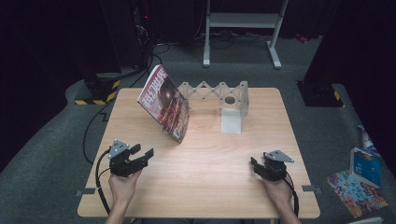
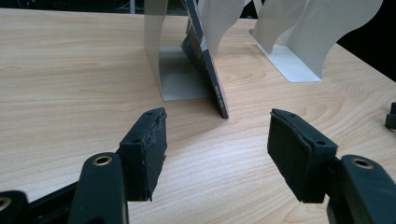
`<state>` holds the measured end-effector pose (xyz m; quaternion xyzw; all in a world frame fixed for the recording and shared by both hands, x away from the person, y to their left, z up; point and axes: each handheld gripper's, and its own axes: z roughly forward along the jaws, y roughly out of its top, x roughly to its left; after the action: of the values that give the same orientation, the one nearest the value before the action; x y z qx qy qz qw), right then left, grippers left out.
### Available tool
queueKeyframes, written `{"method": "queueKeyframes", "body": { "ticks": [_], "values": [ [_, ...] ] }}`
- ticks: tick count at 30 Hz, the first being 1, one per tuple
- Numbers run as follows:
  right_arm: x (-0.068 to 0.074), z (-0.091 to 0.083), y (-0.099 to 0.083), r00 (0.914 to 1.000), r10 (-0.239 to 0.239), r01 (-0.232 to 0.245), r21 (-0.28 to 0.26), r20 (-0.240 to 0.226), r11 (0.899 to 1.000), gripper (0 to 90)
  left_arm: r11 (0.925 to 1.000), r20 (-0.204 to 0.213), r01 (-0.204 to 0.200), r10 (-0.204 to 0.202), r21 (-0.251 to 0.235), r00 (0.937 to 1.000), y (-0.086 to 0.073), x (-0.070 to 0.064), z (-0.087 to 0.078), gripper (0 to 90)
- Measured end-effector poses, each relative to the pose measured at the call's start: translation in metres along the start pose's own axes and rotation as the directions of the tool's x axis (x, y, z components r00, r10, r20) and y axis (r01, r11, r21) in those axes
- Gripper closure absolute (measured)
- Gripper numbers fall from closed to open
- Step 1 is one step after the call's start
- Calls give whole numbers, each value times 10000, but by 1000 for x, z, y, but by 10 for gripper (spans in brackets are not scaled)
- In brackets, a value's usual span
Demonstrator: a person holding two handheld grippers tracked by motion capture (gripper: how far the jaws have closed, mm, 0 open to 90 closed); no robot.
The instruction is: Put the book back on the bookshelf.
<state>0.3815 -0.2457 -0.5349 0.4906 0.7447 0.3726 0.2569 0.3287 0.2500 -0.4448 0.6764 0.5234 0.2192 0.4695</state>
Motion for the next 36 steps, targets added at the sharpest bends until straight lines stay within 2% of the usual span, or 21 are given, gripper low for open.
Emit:
{"method": "queueKeyframes", "body": {
  "ticks": [19, 30, 36],
  "values": [
    [0, 0, 0, 10000, -13, 13, -7, 0, 10000, 397, 9997, 35, 179, -180, 173, 9998, -17, -2, 12, 380],
    [0, 0, 0, 10000, 3, -3, -8, -6, 10000, 397, 9983, -143, 392, -386, 434, 9992, -32, 0, 23, 381],
    [0, 0, 0, 10000, 4, -4, -13, -8, 10000, 396, 9978, -196, 298, -287, 585, 9994, -35, -1, 30, 381]
  ]
}}
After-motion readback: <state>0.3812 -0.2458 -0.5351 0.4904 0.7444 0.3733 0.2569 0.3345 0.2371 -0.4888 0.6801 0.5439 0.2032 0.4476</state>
